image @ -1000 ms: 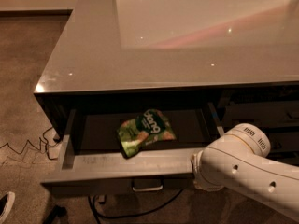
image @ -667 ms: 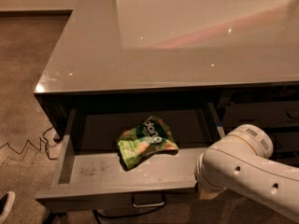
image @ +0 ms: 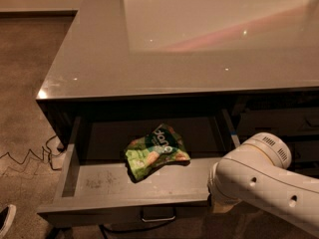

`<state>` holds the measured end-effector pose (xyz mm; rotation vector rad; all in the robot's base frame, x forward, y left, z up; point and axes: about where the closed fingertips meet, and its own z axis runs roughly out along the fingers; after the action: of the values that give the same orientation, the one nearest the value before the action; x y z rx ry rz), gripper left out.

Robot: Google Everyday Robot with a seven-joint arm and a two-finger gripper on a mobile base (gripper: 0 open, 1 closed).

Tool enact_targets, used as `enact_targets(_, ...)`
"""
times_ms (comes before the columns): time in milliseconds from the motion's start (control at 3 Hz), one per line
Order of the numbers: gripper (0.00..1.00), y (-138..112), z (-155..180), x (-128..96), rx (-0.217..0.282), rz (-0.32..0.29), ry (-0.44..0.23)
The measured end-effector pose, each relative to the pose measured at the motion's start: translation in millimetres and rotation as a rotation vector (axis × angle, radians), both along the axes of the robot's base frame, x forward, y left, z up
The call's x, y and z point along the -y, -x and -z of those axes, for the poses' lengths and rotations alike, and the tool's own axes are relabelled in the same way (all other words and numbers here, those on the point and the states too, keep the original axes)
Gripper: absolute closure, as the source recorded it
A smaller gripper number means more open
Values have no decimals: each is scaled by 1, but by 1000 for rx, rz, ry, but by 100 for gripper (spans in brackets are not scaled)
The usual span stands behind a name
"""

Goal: Open top drawer

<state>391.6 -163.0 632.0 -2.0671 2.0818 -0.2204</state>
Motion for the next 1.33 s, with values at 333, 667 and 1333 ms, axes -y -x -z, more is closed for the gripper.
enact_targets(333, 40, 0, 0, 0, 0, 0, 0)
enact_targets(667, 16, 0, 0, 0, 0, 0, 0)
enact_targets(1333, 0, 0, 0, 0, 0, 0, 0)
